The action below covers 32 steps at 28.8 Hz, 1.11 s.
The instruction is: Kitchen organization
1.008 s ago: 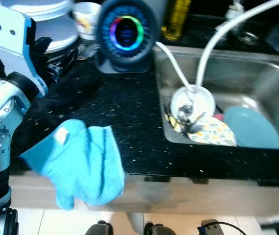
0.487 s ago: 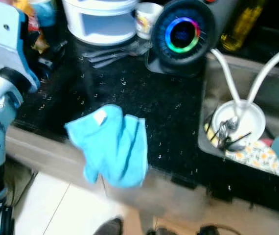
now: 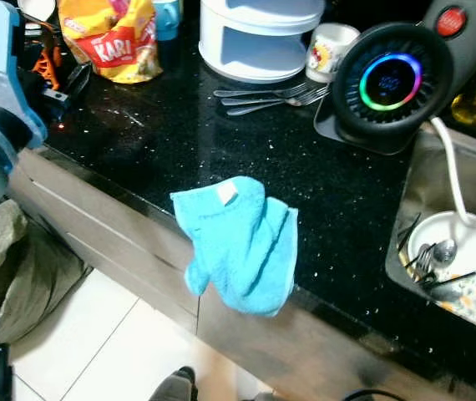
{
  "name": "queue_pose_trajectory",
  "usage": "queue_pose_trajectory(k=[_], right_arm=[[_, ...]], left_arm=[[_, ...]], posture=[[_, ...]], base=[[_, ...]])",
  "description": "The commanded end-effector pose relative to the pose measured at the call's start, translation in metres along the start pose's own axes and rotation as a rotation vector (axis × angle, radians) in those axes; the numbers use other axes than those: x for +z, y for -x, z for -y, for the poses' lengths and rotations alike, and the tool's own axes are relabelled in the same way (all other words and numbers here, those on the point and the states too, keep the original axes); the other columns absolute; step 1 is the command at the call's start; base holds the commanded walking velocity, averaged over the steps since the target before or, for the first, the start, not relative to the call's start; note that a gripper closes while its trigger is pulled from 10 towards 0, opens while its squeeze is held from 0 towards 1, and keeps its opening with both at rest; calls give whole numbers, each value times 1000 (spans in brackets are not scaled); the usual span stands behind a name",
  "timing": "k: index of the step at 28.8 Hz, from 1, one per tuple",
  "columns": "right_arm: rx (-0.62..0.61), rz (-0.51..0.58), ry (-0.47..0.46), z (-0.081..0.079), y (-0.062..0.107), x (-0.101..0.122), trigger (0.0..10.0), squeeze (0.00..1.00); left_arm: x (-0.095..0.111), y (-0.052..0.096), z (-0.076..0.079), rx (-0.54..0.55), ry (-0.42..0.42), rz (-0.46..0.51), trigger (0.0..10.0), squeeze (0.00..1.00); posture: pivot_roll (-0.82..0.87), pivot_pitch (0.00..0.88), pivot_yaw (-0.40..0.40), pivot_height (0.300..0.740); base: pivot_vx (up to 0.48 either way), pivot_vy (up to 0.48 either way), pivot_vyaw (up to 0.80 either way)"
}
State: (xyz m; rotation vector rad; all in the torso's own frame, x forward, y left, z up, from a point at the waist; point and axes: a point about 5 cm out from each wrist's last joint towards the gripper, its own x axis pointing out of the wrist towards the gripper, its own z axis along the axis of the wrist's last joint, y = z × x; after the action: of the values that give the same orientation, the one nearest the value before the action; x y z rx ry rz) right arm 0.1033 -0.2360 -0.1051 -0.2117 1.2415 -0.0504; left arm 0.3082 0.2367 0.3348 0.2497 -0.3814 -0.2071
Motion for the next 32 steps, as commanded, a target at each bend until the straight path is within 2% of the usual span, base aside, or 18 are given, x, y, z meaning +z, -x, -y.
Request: queue_pose_trajectory(k=[1,6,11,13,19,25,26,27,29,32], right_arm=[[-6,-30,-16,0,1,-9,10000,0],[-11,-37,-19,1,1,-13,10000,0],[-26,-57,-23,7,3,-21,10000,0],[-40,-66,-37,12,4,-27,10000,0],[-47,-72,-51,15,5,-32,10000,0],[-28,-79,-47,9,5,-35,10000,0],[-27,-79,-42,9,5,-34,10000,0],[-28,-78,-43,9,5,-34,10000,0],[-28,-76,-39,9,5,-33,10000,0],[-29,-63,-31,9,4,-26,10000,0]], left_arm=[[0,-5,-1,-21,22,27,10000,0],[-6,-18,-12,-59,22,39,10000,0],[-14,-30,-25,-73,74,41,10000,0],[-19,-42,-31,-68,127,43,10000,0],[-26,-53,-31,-58,175,44,10000,0],[-34,-55,-11,-90,217,97,10000,0],[-35,-53,-2,-99,218,108,10000,0],[-36,-54,1,-104,220,113,10000,0],[-40,-54,8,-116,229,93,10000,0],[-53,-46,40,-153,272,82,10000,0]], posture=[[139,186,-56,740],[116,199,-61,740],[94,213,-62,740],[79,216,-59,740],[64,210,-47,740],[76,205,-54,740],[85,201,-56,740],[85,201,-56,740],[89,198,-59,740],[97,193,-62,740]], base=[[0,0,0],[0,0,0],[0,0,0],[0,0,0],[0,0,0],[0,0,0],[0,0,0],[0,0,0],[0,0,0],[0,0,0]])
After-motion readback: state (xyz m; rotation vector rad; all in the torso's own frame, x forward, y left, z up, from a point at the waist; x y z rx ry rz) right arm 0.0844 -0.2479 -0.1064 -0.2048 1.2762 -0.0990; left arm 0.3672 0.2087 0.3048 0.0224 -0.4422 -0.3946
